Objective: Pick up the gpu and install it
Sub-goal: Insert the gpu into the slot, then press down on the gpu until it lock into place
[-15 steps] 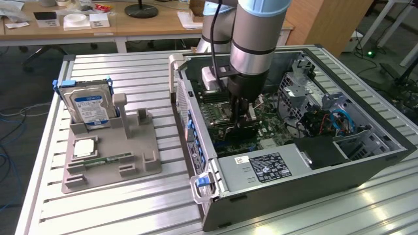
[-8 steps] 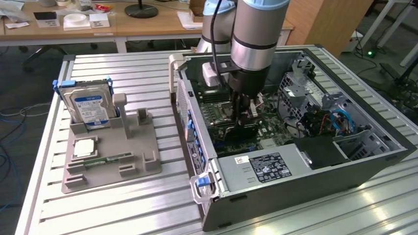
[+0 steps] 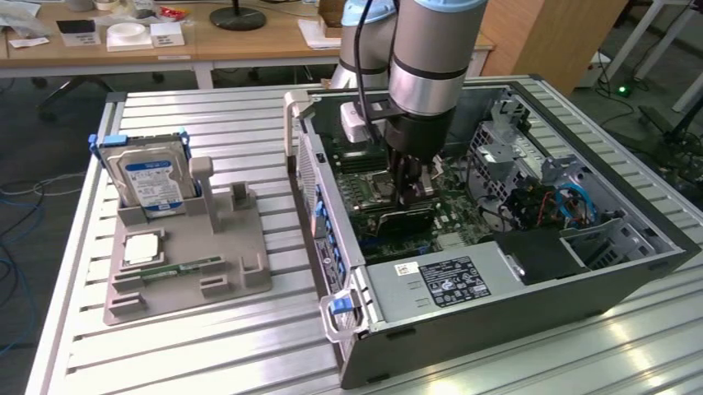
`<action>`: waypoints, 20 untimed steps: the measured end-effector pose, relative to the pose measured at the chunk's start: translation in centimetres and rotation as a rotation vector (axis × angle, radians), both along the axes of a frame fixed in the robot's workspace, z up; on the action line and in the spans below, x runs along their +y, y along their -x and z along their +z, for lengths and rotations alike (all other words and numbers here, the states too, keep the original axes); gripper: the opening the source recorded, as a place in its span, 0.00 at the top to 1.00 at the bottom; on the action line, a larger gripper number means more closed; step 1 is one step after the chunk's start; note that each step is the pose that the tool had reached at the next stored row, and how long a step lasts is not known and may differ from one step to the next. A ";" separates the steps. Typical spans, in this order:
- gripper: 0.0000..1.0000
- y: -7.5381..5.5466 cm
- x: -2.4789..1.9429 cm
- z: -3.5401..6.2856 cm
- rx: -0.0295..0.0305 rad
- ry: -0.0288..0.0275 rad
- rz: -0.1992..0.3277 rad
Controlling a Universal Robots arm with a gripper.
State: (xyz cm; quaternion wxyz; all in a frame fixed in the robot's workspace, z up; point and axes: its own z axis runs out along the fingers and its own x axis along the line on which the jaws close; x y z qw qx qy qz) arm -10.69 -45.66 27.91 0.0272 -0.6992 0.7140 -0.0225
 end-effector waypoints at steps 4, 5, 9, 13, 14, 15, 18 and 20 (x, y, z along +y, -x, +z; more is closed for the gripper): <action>0.90 0.0 0.00 0.00 -0.0003 -0.0001 0.000; 0.90 0.0 0.00 0.00 -0.0004 -0.0001 0.000; 0.89 0.0 0.00 0.00 -0.0007 -0.0001 0.000; 0.89 0.0 0.00 0.00 -0.0019 -0.0001 0.000; 0.89 0.0 0.00 0.00 -0.0019 -0.0001 0.000; 0.89 0.0 0.00 0.00 -0.0020 -0.0001 0.000; 0.89 0.0 0.00 0.00 -0.0020 -0.0001 0.000; 0.89 0.0 0.00 0.00 -0.0020 -0.0001 0.000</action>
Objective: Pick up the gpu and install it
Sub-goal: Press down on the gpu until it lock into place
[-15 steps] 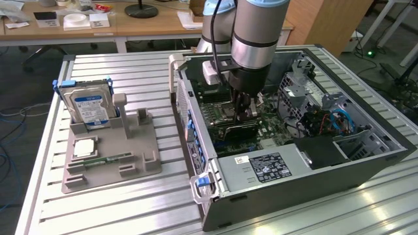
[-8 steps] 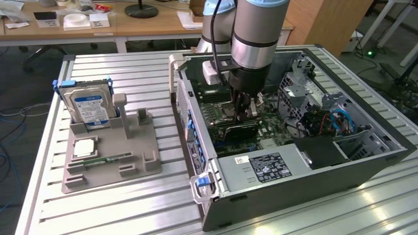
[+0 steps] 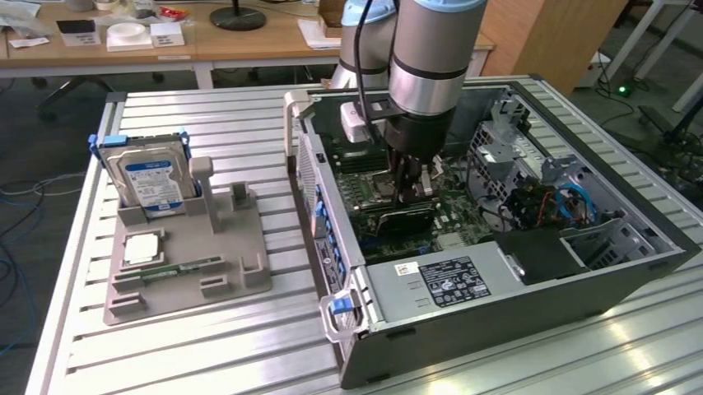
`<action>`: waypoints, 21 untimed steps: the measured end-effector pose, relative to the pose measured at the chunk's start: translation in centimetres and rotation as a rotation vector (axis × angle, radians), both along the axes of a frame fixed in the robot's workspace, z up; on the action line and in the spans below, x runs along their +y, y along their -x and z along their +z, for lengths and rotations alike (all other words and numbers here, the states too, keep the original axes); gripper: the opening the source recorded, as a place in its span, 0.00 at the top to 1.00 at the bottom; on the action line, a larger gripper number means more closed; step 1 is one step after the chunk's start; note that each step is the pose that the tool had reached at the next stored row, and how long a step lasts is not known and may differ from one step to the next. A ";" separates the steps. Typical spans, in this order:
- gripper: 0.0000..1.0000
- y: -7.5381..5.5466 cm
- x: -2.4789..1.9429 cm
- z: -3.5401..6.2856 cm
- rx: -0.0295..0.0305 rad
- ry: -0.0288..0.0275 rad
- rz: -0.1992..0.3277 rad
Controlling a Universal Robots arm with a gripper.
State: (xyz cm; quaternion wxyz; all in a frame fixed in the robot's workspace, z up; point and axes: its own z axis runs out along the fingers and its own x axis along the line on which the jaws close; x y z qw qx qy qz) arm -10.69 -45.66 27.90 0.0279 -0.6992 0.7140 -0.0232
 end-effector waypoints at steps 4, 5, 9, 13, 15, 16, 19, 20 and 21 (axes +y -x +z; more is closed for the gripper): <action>0.89 0.4 -0.01 0.01 0.0001 0.0002 0.000; 0.89 0.6 -0.01 0.00 -0.0001 -0.0001 0.000; 0.89 1.5 -0.01 0.00 -0.0002 -0.0003 0.000; 0.89 1.7 -0.01 0.01 0.0184 -0.0002 0.000; 0.89 1.7 -0.01 0.00 0.0366 -0.0002 0.000; 0.89 1.7 -0.02 0.01 0.0368 0.0005 0.000; 0.89 1.8 -0.01 0.00 0.0367 0.0003 0.000; 0.89 1.8 -0.01 -0.01 0.0366 0.0003 0.000; 0.89 1.9 -0.01 0.01 0.0366 0.0002 0.000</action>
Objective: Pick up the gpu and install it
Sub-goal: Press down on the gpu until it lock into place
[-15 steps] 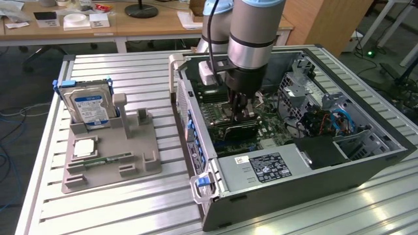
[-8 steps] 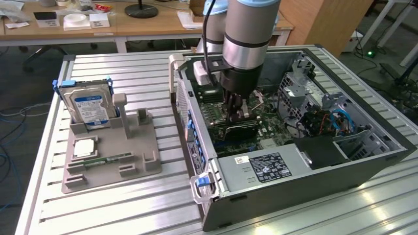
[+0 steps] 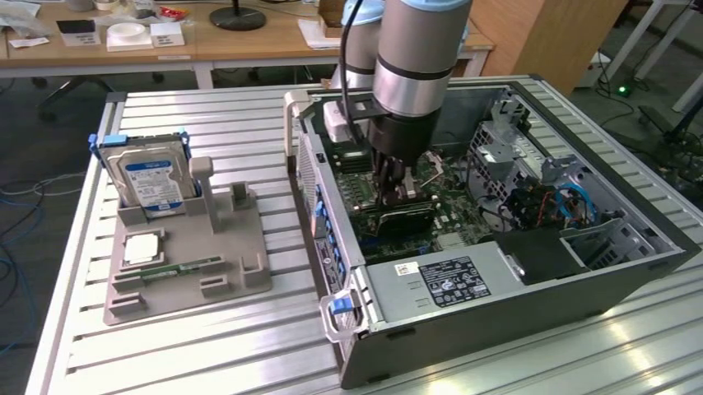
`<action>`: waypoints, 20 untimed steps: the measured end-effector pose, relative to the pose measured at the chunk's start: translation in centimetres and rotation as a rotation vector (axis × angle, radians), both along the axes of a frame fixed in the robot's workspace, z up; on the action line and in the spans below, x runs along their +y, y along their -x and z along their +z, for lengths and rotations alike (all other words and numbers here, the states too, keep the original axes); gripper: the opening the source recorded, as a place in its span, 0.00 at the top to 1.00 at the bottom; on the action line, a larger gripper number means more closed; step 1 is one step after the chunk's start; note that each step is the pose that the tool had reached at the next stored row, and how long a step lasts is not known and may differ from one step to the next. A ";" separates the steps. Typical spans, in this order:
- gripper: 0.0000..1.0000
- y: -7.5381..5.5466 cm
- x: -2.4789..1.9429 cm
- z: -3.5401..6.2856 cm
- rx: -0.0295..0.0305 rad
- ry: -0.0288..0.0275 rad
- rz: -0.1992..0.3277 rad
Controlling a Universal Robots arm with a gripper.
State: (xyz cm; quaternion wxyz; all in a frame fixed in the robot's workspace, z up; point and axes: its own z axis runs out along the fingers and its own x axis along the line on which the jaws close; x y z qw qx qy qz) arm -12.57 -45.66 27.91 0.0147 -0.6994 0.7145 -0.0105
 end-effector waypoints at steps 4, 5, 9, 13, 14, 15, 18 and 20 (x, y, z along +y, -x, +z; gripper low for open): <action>0.89 0.2 0.00 0.38 0.0006 -0.0011 0.000; 0.89 0.2 0.00 0.46 0.0010 -0.0012 0.000; 0.89 0.5 0.00 0.62 0.0073 -0.0013 0.000; 0.89 1.1 0.01 0.63 0.0097 -0.0012 0.000; 0.89 1.3 0.02 0.63 0.0098 -0.0011 0.000; 0.89 1.5 0.03 0.63 0.0097 -0.0012 0.000; 0.89 2.2 0.08 0.63 0.0097 -0.0011 0.000; 0.89 2.6 0.10 0.63 0.0098 -0.0012 0.000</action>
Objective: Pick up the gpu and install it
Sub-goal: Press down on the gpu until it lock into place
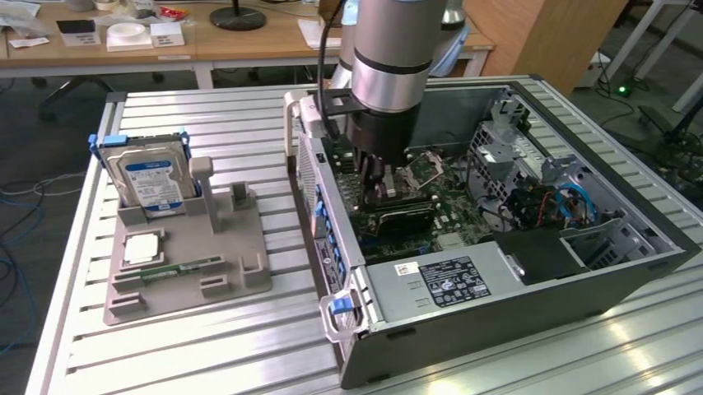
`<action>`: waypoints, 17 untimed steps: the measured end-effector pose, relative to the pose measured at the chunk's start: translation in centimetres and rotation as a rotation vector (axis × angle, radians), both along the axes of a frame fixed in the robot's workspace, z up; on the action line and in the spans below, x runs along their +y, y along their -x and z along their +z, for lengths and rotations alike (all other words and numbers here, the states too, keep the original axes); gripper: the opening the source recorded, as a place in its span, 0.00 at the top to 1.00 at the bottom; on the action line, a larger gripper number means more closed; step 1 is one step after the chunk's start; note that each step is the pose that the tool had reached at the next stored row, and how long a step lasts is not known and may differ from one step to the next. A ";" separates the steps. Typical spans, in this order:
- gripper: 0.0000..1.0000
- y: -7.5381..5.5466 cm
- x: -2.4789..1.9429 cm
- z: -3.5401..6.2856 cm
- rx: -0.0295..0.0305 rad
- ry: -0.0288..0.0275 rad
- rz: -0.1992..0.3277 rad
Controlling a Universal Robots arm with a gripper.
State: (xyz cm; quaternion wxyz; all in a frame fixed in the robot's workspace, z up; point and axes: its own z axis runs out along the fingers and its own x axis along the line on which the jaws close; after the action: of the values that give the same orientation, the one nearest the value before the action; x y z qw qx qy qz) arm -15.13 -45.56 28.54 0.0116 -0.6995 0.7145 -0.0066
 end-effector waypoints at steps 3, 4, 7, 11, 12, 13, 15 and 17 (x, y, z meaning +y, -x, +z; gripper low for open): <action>0.89 0.1 0.09 0.00 0.0010 0.0000 0.000; 0.89 0.1 0.19 0.00 0.0012 0.0002 0.000; 0.89 0.2 0.69 0.00 0.0013 0.0013 0.000; 0.89 0.9 1.00 0.00 0.0012 0.0041 0.000; 0.89 1.1 1.07 -0.01 0.0012 0.0049 0.000; 0.89 1.2 1.17 0.00 0.0013 0.0060 0.000; 0.89 1.4 1.35 0.00 0.0013 0.0079 0.000; 0.89 1.4 1.43 -0.01 0.0016 0.0098 0.000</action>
State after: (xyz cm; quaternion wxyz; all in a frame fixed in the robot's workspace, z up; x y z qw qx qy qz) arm -16.57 -44.13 28.54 0.0076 -0.6995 0.7145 -0.0096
